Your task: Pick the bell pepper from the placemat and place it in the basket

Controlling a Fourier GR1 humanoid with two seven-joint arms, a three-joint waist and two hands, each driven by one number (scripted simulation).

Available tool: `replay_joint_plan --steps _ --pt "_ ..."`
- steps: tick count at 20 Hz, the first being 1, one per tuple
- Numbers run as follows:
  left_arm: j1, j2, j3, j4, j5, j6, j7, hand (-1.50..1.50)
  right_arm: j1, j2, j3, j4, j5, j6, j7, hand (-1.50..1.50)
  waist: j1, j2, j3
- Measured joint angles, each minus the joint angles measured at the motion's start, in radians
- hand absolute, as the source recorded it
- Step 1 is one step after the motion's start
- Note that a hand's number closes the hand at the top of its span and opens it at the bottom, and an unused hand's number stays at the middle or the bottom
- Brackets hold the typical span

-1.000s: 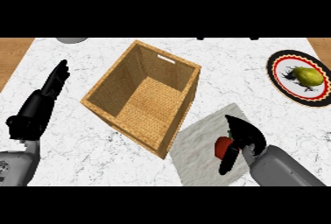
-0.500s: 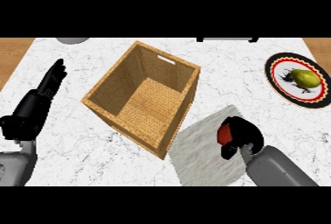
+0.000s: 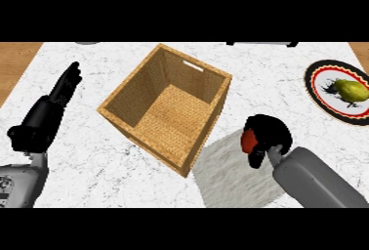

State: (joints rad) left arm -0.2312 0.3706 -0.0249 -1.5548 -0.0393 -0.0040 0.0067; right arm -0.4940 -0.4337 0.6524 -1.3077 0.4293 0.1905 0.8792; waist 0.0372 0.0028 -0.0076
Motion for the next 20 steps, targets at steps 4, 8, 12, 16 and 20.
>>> replay_joint_plan --steps 4,8,12,16,20 --pt "-0.026 -0.013 -0.028 -0.007 0.0 -0.017 -0.009 0.0 -0.139 -0.04 0.058 -0.029 0.033 0.08 -0.223 1.5 0.083 0.028 0.009" --pt "-0.044 -0.025 -0.05 -0.011 -0.001 -0.028 -0.016 0.0 -0.258 -0.095 0.064 -0.034 0.053 0.096 -0.464 1.5 0.121 0.048 0.015" --pt "-0.053 -0.028 -0.054 -0.009 -0.003 -0.029 -0.019 0.0 -0.345 -0.123 -0.025 -0.015 0.001 0.048 -0.71 1.5 0.121 0.057 0.018" --pt "-0.064 -0.028 -0.053 -0.006 -0.007 -0.027 -0.018 0.0 -0.401 -0.101 -0.162 0.025 -0.147 0.032 -0.927 1.5 0.115 0.061 0.019" --pt "-0.065 -0.033 -0.053 0.003 -0.01 -0.024 -0.019 0.0 -0.468 -0.087 -0.29 0.102 -0.313 0.111 -1.113 1.5 0.108 0.058 0.016"
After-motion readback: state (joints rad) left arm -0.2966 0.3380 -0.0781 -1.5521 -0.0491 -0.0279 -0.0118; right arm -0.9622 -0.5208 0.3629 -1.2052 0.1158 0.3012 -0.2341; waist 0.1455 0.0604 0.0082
